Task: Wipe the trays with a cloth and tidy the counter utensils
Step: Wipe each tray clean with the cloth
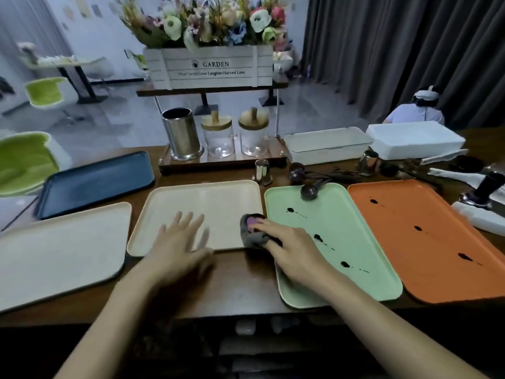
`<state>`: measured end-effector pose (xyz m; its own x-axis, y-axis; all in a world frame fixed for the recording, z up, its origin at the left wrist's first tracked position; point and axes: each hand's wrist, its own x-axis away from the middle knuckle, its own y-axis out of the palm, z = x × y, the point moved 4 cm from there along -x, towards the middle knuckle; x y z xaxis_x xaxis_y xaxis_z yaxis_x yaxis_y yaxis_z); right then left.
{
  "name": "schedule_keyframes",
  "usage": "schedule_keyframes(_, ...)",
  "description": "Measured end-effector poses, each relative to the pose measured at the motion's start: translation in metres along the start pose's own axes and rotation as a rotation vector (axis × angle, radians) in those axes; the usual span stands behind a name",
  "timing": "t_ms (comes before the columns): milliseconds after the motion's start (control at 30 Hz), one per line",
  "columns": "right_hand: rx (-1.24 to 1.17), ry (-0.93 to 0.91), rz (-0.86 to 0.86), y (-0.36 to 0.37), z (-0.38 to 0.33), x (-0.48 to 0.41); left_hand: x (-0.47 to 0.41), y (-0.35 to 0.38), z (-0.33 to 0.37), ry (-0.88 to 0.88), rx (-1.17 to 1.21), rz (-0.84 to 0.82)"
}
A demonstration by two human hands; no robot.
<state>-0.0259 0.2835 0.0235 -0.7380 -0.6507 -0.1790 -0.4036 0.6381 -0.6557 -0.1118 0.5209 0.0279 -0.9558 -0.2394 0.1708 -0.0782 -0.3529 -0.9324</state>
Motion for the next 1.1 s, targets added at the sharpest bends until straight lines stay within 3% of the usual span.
schedule_keyframes(133, 0.110, -0.005, -0.008, -0.038, 0.033, 0.029, 0.019, 0.059, 0.099, 0.110, 0.277, 0.206)
schedule_keyframes(267, 0.294, -0.080, -0.108, -0.047, 0.040, 0.056, 0.024, 0.083, 0.138, 0.147, 0.303, 0.313)
schedule_keyframes(400, 0.394, -0.117, -0.204, -0.036, 0.051, 0.075, 0.026, 0.102, 0.144, 0.123, 0.301, 0.322)
schedule_keyframes(567, 0.518, -0.243, -0.089, -0.029, 0.054, 0.067, 0.022, 0.116, 0.138, 0.114, 0.191, 0.312)
schedule_keyframes(733, 0.571, -0.088, -0.182, -0.033, 0.063, 0.014, 0.021, 0.116, 0.138, 0.130, 0.156, 0.324)
schedule_keyframes(1100, 0.613, 0.026, -0.104, -0.047, 0.093, -0.080, 0.020, 0.115, 0.138, 0.133, 0.171, 0.320)
